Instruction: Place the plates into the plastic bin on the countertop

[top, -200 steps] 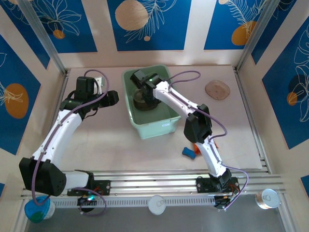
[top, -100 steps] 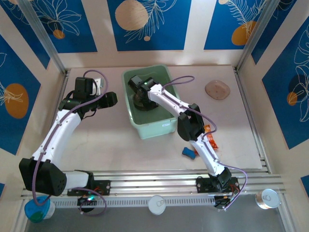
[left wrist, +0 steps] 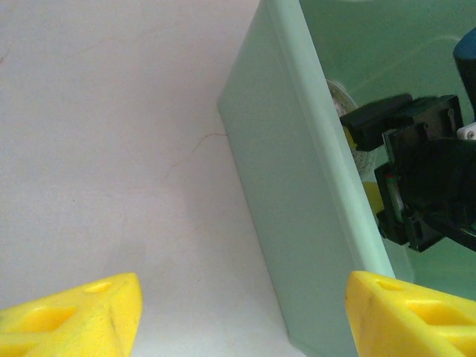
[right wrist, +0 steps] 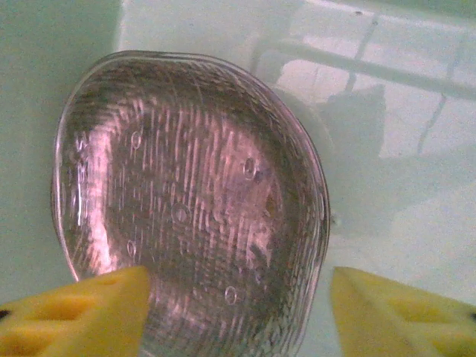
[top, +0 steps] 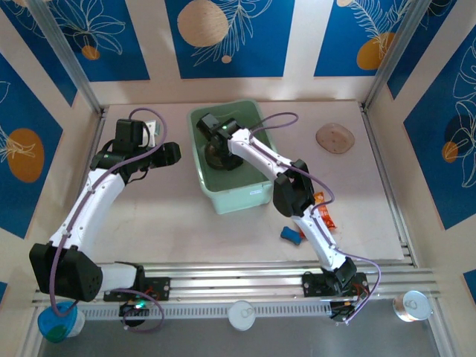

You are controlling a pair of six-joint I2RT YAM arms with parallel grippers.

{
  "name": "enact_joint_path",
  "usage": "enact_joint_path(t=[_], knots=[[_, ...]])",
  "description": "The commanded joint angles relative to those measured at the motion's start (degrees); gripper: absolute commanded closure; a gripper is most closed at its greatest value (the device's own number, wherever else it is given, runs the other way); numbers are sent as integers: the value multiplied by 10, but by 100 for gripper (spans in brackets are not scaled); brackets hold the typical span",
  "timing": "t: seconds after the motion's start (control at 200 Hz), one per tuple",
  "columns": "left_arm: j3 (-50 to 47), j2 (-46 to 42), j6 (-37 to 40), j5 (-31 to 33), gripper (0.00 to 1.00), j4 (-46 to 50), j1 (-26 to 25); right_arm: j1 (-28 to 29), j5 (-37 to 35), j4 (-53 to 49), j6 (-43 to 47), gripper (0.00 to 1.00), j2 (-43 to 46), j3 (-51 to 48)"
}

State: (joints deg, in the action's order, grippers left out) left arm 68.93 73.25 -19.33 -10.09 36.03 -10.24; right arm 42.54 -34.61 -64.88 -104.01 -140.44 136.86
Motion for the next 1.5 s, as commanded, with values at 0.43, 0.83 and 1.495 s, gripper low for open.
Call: enact_joint_path(t=[0.43, 0.83, 1.495], knots=[[-14, -27, -17, -36, 27, -2, 8, 36, -82, 13, 145, 19, 185, -54], [-31, -31, -67, -33, 27, -33, -21, -28, -23, 119, 390, 21, 401, -259], [26, 59, -85, 48, 27, -57, -84, -393, 254, 235, 603, 30, 533, -570]])
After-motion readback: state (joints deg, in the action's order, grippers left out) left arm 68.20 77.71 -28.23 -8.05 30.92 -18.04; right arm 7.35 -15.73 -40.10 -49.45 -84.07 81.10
